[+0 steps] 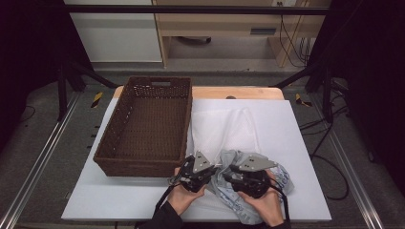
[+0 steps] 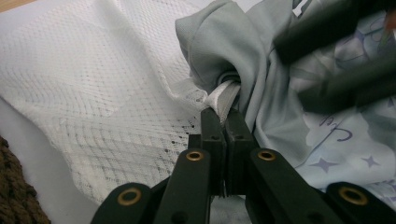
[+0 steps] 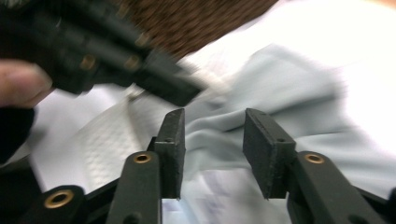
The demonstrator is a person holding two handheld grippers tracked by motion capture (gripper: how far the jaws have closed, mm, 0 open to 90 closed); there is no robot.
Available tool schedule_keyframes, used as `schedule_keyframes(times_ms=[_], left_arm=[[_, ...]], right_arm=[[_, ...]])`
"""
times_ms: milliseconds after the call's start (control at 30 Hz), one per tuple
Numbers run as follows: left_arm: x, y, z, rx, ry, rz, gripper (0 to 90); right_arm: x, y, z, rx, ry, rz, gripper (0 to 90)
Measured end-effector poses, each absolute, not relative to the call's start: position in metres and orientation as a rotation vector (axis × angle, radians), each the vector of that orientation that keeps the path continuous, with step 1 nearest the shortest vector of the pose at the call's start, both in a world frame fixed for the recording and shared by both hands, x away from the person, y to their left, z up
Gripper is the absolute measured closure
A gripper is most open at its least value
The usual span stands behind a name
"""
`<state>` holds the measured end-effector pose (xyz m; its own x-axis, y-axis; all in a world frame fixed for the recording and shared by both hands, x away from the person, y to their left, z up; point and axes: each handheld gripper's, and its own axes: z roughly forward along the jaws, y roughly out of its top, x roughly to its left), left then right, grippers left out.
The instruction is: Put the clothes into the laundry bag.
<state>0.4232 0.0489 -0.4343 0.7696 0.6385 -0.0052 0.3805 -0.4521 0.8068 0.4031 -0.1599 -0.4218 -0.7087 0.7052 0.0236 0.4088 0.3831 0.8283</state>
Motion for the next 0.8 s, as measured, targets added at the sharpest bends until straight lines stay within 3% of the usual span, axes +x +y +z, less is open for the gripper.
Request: schedule_keyframes(times_ms=[33, 133, 267, 367, 467, 533, 800], left_arm=[[0.423, 0.049, -0.434, 2.099, 0.759, 0.381, 88.6], [0.423, 0.048, -0.435, 2.108, 0.751, 0.390, 88.6], [0.424, 0.048, -0.436, 2.117, 0.753, 0.384, 88.6], [0.426, 0.047, -0.438, 2.123, 0.761, 0.372, 88.5], [0.425, 0.047, -0.439, 2.124, 0.762, 0.373, 88.5], [0.425, 0.047, -0.439, 2.120, 0.767, 0.372, 88.5], [0.429, 0.054, -0.432, 2.078, 0.807, 0.350, 88.5]], right_arm=[[0.404, -0.165, -0.419, 0.989, 2.271, 1.229, 54.7], [0.416, -0.178, -0.422, 1.061, 2.121, 1.143, 29.0], [0.437, -0.178, -0.444, 1.160, 2.161, 1.103, 23.5], [0.441, -0.171, -0.456, 1.152, 2.239, 1.056, 36.6], [0.438, -0.170, -0.454, 1.125, 2.290, 1.089, 68.2], [0.434, -0.173, -0.450, 1.127, 2.294, 1.133, 82.9], [0.409, -0.172, -0.425, 0.941, 2.351, 1.333, 85.4]])
